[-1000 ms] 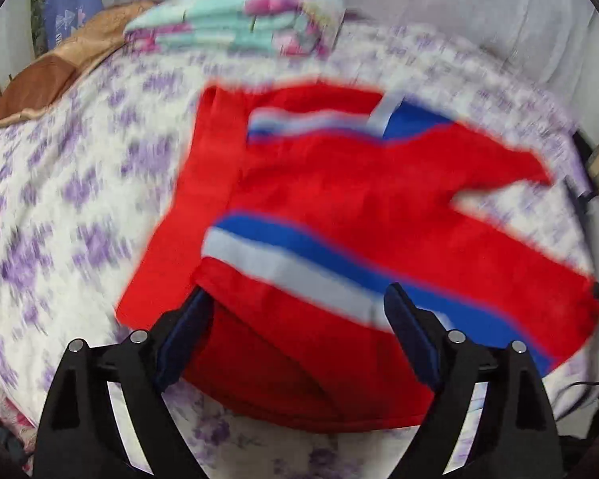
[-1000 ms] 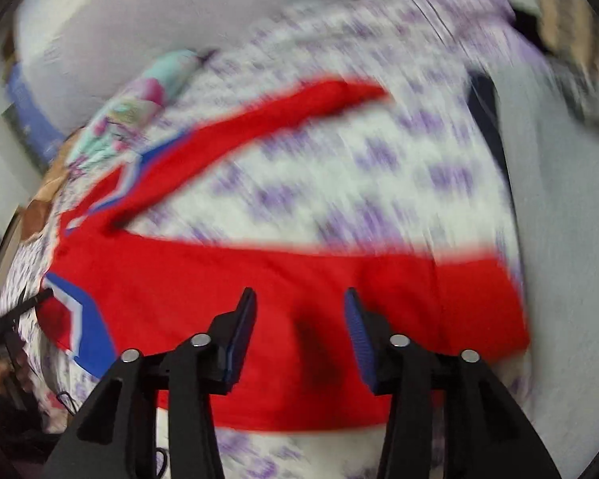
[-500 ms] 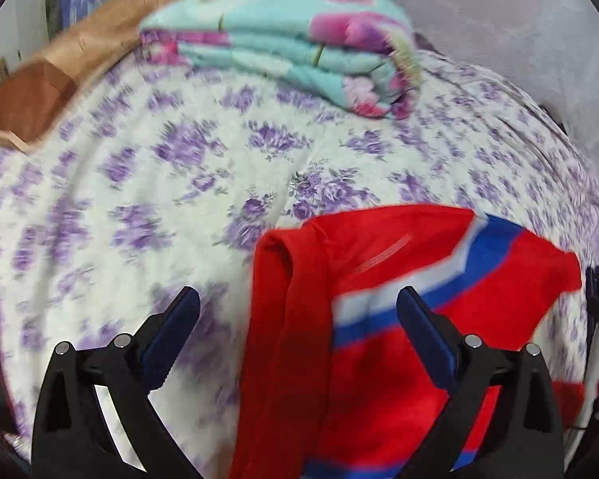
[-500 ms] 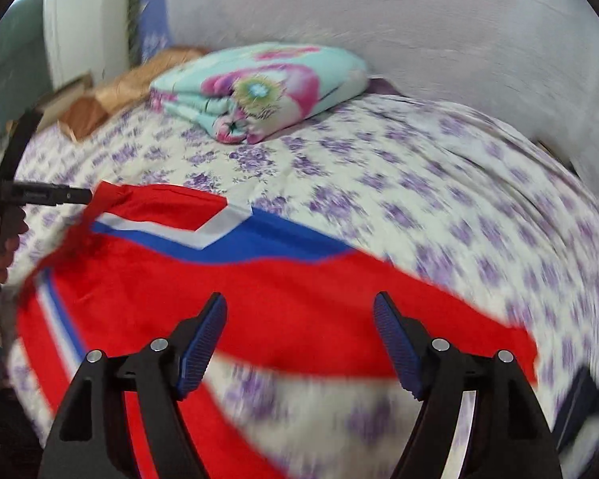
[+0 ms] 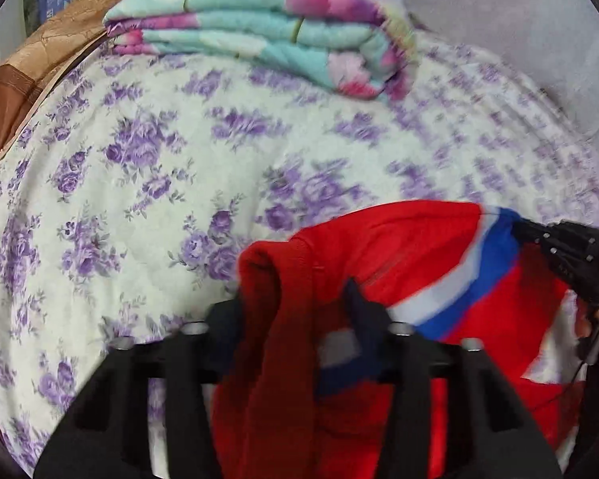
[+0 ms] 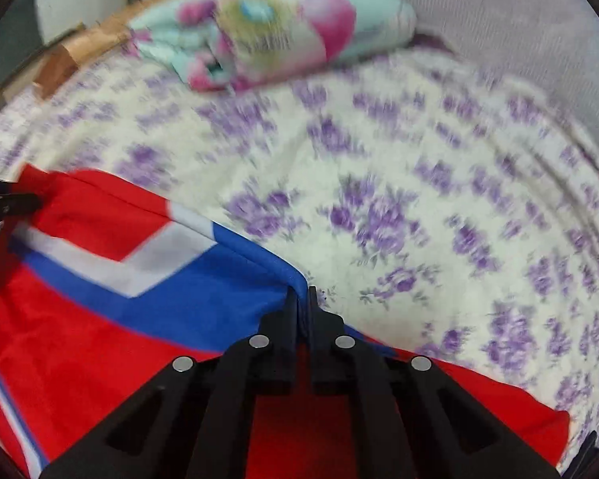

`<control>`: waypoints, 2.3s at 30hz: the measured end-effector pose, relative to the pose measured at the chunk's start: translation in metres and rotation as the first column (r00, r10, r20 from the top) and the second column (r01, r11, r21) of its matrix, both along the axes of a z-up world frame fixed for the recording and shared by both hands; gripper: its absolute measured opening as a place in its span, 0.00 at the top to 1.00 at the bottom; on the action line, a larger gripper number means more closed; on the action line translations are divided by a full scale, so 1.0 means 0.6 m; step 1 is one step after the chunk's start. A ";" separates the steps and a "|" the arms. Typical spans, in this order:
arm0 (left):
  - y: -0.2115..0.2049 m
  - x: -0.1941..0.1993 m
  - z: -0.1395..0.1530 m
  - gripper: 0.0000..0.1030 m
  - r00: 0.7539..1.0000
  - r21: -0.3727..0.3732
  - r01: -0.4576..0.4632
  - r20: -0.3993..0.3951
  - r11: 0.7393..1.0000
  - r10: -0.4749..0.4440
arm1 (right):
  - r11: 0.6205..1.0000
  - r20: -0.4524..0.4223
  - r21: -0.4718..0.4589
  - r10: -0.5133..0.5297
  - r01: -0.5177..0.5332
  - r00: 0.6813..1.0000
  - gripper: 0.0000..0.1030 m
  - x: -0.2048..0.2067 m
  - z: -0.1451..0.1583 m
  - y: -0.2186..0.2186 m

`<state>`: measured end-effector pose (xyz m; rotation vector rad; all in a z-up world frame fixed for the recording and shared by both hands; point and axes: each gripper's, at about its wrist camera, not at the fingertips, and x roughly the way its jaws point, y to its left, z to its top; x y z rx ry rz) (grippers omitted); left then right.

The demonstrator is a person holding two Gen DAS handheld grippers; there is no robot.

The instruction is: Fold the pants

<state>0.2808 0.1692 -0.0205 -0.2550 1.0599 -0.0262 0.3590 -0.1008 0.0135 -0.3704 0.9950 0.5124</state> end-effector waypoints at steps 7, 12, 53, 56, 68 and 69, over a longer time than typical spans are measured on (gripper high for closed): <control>-0.016 -0.092 0.088 0.73 0.992 -0.038 0.054 0.118 0.998 -0.050 | 0.993 0.128 0.095 0.053 -0.066 0.990 0.96 -0.148 0.124 -0.067; -0.019 -0.174 0.109 0.45 0.990 -0.076 0.077 0.123 0.994 -0.067 | 0.986 0.140 0.138 0.077 -0.097 0.987 0.96 -0.266 0.135 -0.107; -0.042 -0.230 0.117 0.65 0.998 -0.333 -0.001 0.065 0.943 0.023 | 0.965 0.107 0.255 0.036 -0.063 0.994 0.95 -0.451 0.008 -0.175; -0.031 -0.277 0.095 0.63 0.998 -0.306 0.046 0.045 0.951 -0.034 | 0.969 0.106 0.238 0.039 -0.063 0.994 0.94 -0.461 0.002 -0.178; 0.027 -0.330 -0.010 0.41 0.997 -0.394 -0.060 -0.063 0.917 0.038 | 0.972 0.132 0.197 0.104 -0.129 0.986 0.93 -0.496 -0.007 -0.155; 0.028 -0.327 -0.001 0.23 0.998 -0.399 -0.063 -0.046 0.915 0.049 | 0.972 0.136 0.199 0.101 -0.128 0.986 0.93 -0.497 -0.004 -0.154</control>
